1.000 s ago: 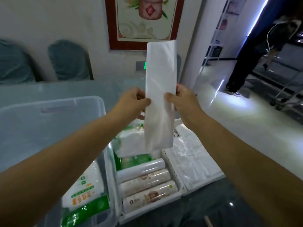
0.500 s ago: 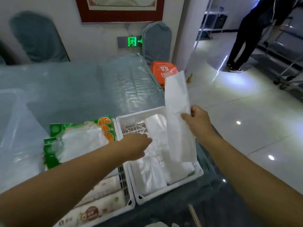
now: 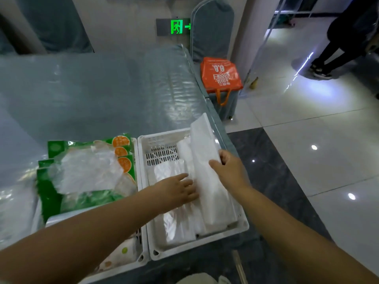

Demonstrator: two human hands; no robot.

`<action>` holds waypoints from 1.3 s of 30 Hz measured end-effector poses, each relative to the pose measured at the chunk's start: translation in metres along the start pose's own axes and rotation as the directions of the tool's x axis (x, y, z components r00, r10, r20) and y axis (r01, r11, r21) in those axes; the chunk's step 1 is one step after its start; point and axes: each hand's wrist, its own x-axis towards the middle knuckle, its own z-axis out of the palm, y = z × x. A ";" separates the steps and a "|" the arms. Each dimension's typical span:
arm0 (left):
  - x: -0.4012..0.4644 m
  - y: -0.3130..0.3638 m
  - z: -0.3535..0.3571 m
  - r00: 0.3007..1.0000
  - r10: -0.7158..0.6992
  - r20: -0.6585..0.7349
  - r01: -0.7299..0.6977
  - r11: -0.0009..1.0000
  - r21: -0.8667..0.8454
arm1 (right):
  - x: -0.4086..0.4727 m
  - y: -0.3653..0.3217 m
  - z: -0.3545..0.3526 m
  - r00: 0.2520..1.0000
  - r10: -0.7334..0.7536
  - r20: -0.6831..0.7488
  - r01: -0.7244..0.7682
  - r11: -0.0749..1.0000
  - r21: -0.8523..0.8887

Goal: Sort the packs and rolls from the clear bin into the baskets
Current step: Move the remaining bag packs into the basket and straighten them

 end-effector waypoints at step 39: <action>-0.009 0.002 0.019 0.984 -0.175 0.012 0.175 0.977 -0.118 | -0.027 0.034 0.039 0.995 -0.087 0.041 0.095 0.849 -0.519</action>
